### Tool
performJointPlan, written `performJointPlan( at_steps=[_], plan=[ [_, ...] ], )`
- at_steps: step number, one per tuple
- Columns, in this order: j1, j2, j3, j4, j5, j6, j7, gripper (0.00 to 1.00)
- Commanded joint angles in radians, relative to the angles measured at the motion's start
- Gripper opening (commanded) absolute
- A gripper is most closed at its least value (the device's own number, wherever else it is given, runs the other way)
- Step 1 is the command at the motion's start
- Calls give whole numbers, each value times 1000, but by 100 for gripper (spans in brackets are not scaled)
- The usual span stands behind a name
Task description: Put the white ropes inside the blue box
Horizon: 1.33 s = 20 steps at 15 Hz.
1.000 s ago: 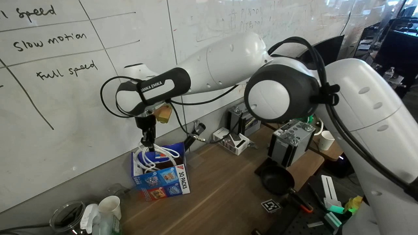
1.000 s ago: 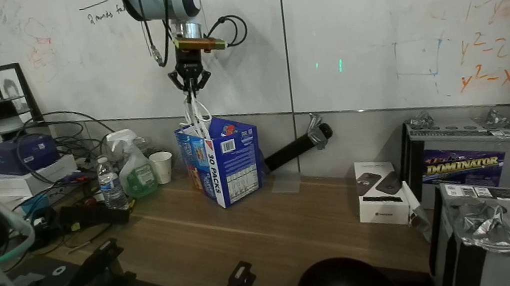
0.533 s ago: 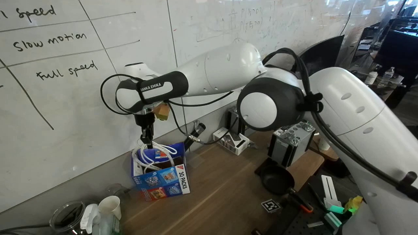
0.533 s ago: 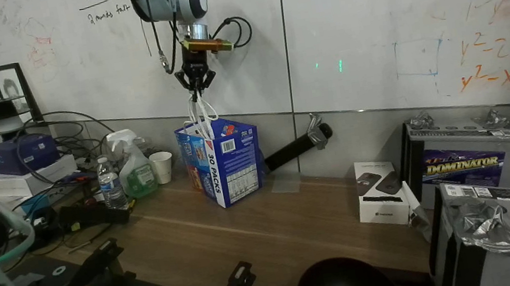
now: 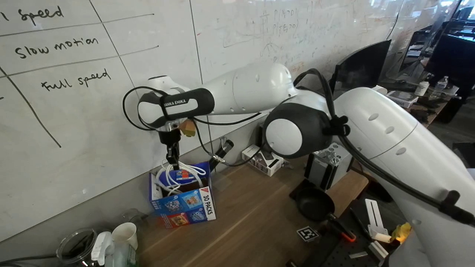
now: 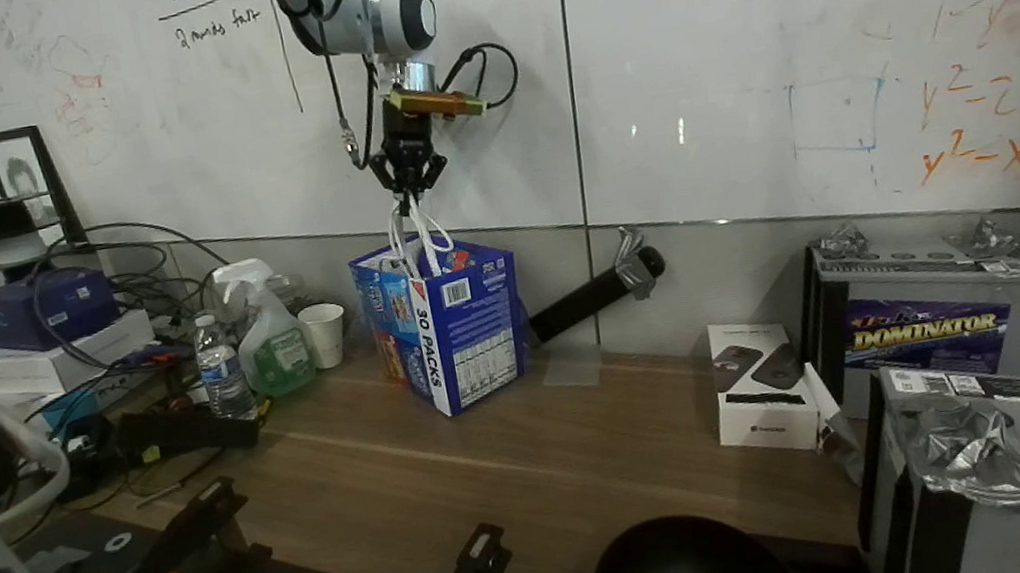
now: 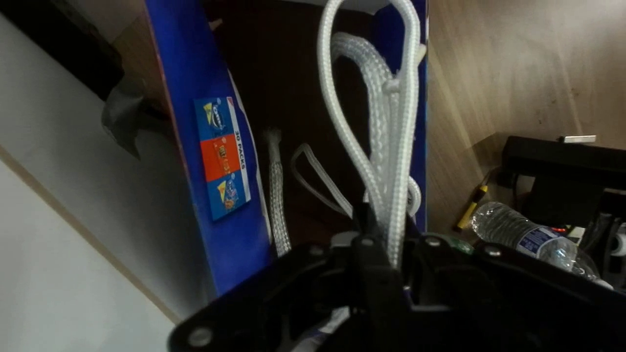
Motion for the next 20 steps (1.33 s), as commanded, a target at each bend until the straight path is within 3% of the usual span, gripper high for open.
performJointPlan(
  at_steps=[1, 5, 9, 16, 20],
  plan=[
    [4, 65, -3, 128, 25, -90, -32, 42],
    [-1, 86, 12, 163, 16, -135, -29, 73],
    [8, 34, -22, 146, -7, -171, 80, 100],
    [-23, -208, -131, 11, -70, -185, 325, 100],
    [-48, -368, -207, -133, -111, -194, 450, 100]
  ],
)
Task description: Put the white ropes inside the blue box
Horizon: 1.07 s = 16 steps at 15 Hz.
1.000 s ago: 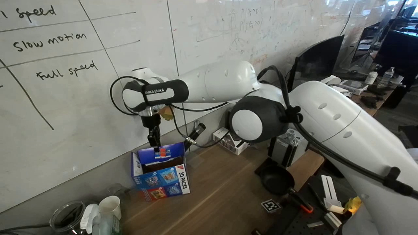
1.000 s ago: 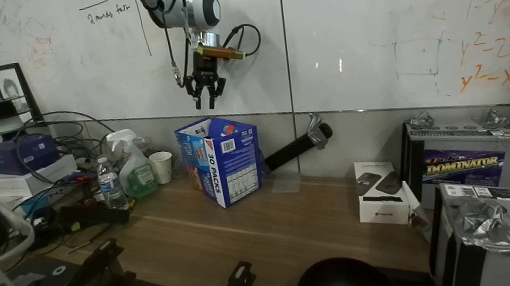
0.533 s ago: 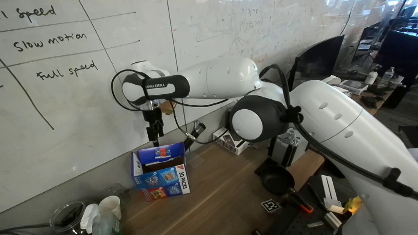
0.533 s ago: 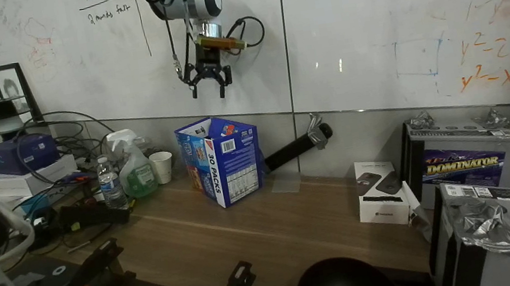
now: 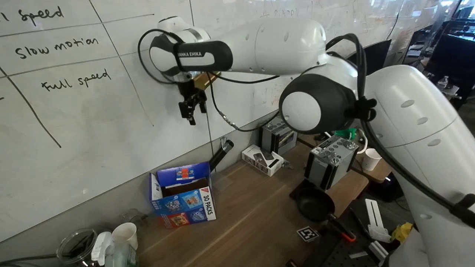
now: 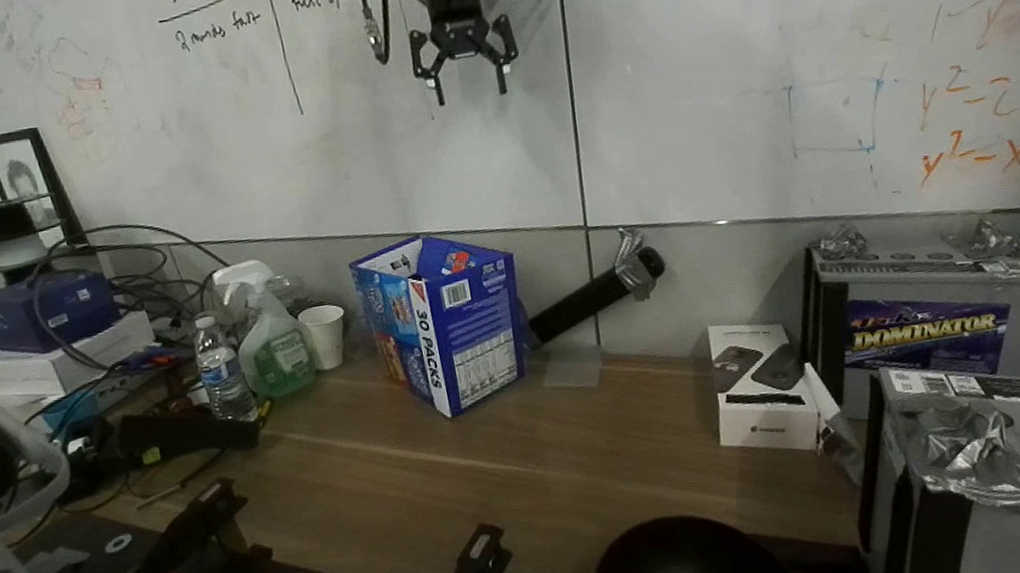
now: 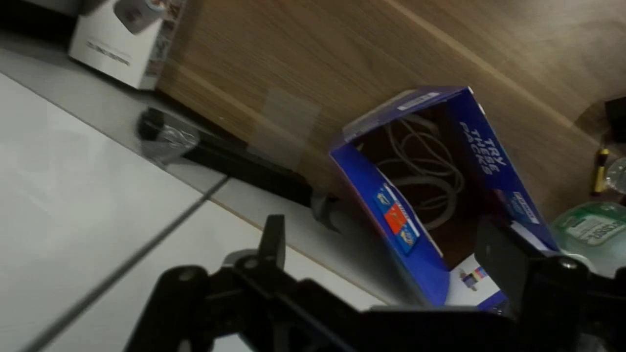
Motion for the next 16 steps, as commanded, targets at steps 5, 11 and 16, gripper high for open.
performJointPlan(
  at_steps=[5, 11, 16],
  plan=[
    [-52, -343, -108, -400, -44, 15, 214, 100],
    [-124, -564, -126, -679, -25, 49, 278, 100],
    [-179, -767, -136, -919, -15, 127, 276, 100]
  ],
)
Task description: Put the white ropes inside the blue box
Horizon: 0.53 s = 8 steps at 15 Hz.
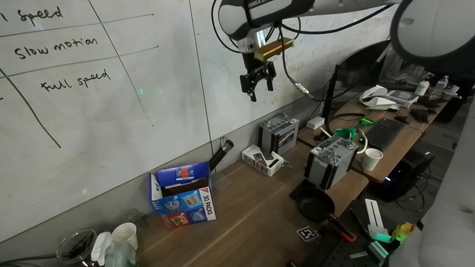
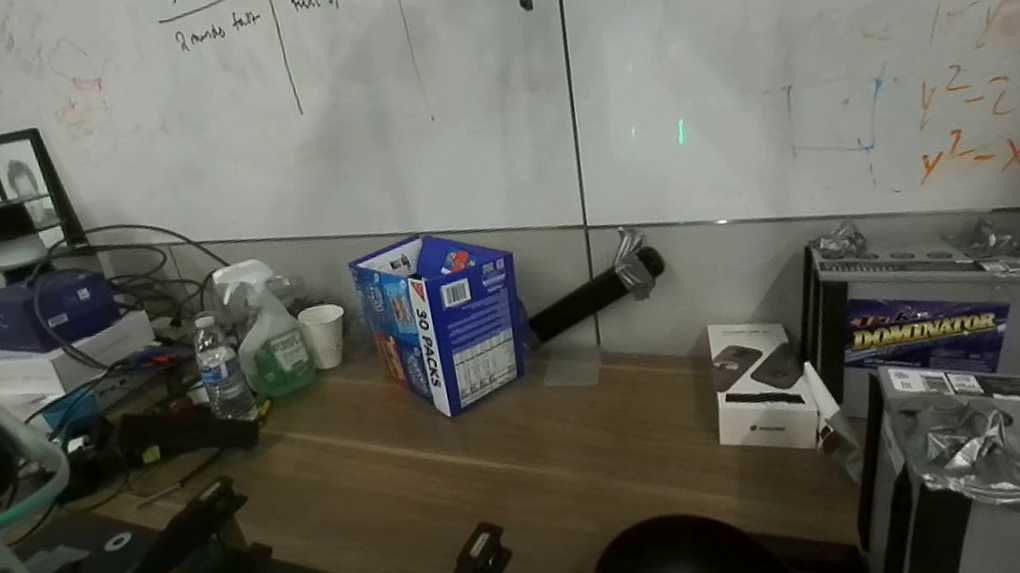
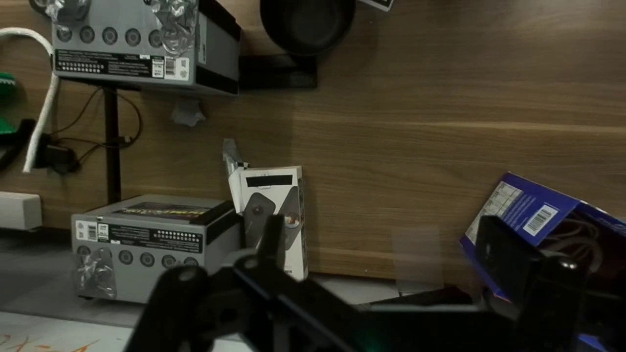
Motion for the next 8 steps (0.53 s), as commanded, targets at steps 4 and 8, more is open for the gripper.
performJointPlan(
  at_steps=[4, 8],
  plan=[
    [-63, -342, -17, -397, 27, 174, 1, 100],
    [-83, -536, -44, -613, 12, 279, -47, 100]
  ],
)
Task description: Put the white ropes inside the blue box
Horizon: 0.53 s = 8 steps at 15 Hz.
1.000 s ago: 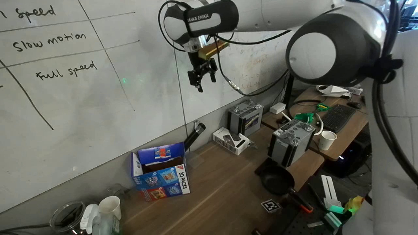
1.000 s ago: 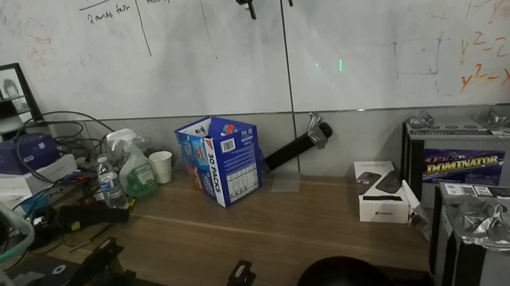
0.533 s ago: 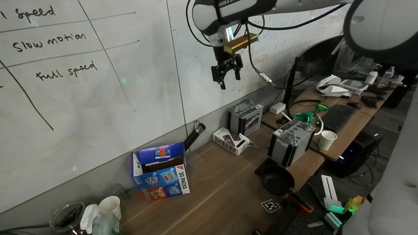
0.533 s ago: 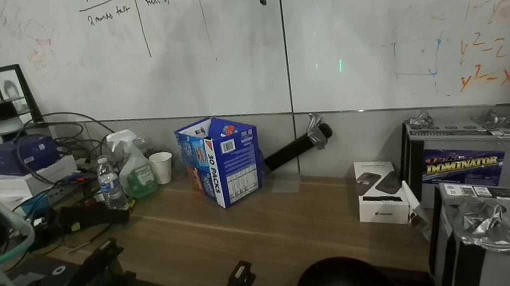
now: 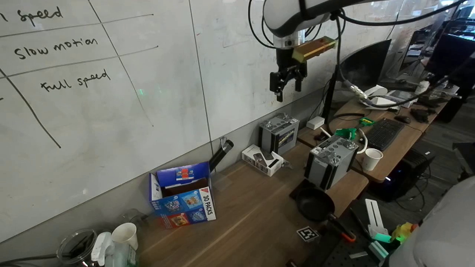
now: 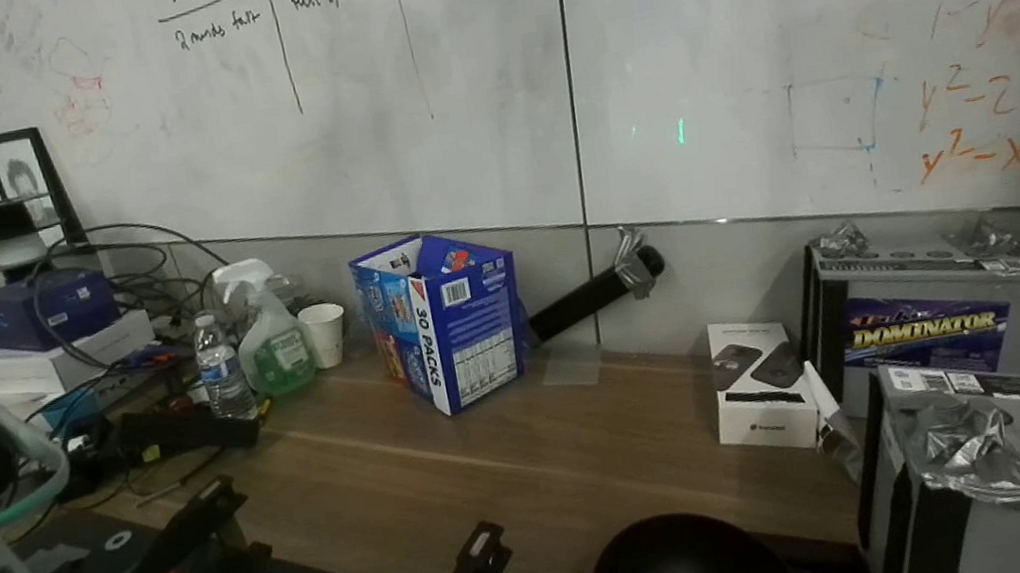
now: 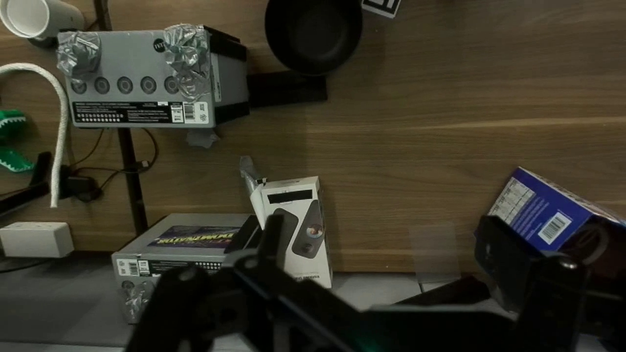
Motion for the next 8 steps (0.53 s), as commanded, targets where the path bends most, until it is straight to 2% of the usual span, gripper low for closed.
performJointPlan(
  at_steps=[1, 8],
  plan=[
    [-7, -228, -27, -250, 11, 89, -94, 100],
    [24, -550, -58, -633, 22, 36, -274, 100]
  ],
)
